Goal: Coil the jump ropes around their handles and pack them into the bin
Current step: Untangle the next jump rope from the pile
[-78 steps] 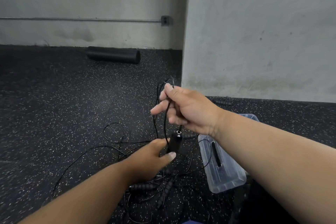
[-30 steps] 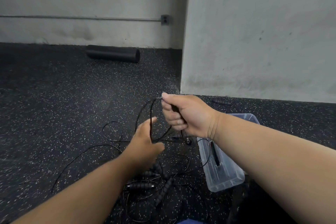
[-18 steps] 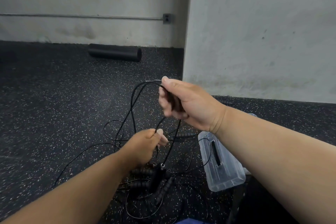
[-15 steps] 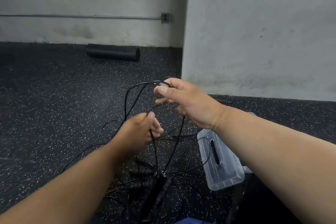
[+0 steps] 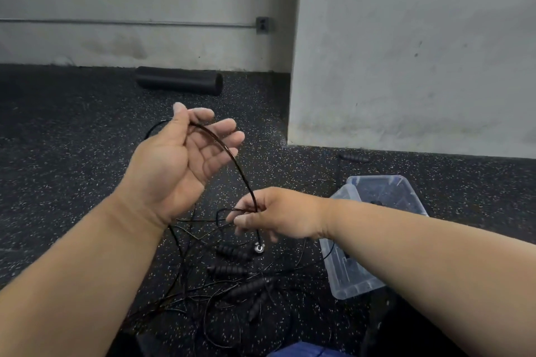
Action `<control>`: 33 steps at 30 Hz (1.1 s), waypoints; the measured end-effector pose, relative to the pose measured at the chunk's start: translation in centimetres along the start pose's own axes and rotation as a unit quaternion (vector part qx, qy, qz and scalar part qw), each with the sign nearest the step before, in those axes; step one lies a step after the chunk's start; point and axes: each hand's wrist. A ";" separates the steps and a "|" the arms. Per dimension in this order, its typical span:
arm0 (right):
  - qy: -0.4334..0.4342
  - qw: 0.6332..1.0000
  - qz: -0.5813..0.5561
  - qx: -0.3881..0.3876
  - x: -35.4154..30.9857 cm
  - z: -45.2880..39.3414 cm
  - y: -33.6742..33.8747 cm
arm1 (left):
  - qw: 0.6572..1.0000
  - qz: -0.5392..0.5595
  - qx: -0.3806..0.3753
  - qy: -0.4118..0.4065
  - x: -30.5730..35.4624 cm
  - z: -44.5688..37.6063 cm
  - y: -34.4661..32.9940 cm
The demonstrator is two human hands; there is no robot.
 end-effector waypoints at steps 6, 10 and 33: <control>0.023 0.994 -0.046 0.095 -0.9 0.1 1.5 | 0.995 -0.095 0.008 0.040 -1.1 0.1 2.6; 0.024 0.979 -0.171 0.105 -1.6 0.6 2.9 | 0.917 -0.388 0.010 0.093 -4.0 1.1 4.2; 0.062 0.863 -0.482 0.138 -4.3 2.5 3.9 | 0.749 -0.565 -0.238 0.251 -14.8 3.0 5.7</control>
Point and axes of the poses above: each hand's wrist, its own z-axis away from the middle knuckle, its own y-axis out of the back of the hand, x = y × z, and after that the axes turned 6 degrees about z, right-handed
